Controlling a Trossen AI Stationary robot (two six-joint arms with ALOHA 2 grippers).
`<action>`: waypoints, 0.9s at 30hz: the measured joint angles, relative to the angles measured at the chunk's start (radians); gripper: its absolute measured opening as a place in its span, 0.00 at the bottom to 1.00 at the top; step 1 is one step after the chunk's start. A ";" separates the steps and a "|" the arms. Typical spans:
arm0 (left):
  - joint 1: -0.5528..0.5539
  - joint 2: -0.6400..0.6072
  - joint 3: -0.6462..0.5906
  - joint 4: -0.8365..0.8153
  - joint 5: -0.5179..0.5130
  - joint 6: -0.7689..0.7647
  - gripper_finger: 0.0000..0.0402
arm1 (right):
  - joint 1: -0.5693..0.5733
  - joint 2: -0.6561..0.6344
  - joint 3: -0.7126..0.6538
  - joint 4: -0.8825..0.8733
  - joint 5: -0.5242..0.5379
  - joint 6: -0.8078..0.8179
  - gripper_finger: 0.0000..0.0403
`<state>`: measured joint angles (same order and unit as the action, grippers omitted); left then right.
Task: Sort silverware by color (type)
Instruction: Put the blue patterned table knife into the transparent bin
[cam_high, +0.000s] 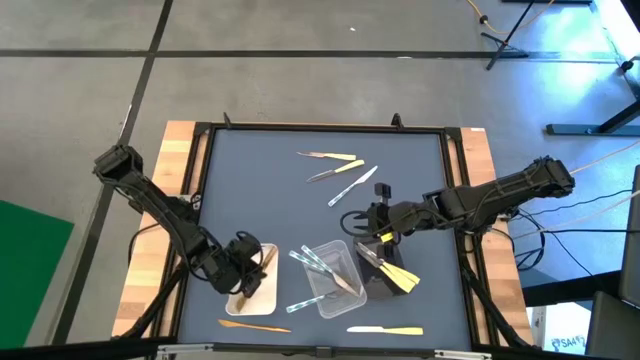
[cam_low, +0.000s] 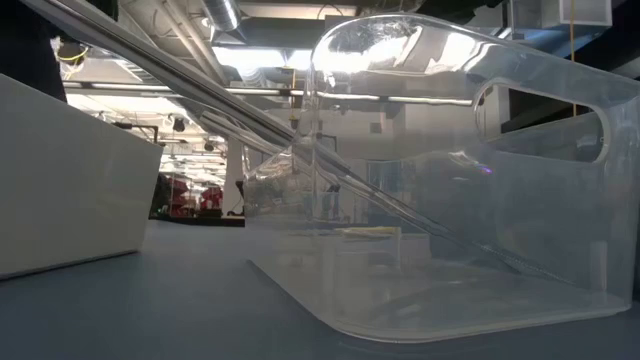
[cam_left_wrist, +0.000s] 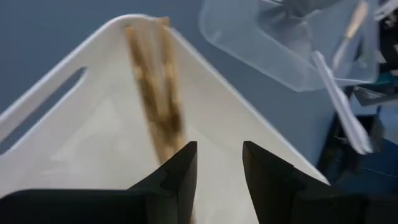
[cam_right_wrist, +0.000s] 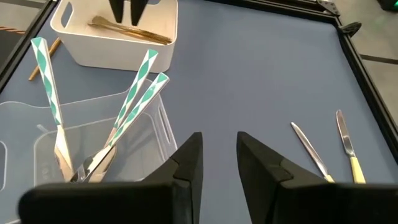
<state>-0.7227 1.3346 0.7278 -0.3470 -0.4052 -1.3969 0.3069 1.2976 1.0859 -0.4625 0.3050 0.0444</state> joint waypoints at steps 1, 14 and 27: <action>0.000 0.000 0.009 0.000 0.002 0.010 0.30 | 0.000 0.000 0.000 0.000 0.000 0.000 0.21; 0.000 0.000 0.080 0.005 -0.005 0.021 0.30 | 0.000 0.000 0.000 0.000 0.052 -0.021 0.39; 0.000 0.000 0.080 0.006 -0.112 0.042 0.30 | -0.150 0.000 0.000 0.010 -0.019 -0.168 0.52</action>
<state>-0.7227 1.3346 0.8074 -0.3410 -0.5174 -1.3552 0.1566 1.2976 1.0855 -0.4530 0.2861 -0.1238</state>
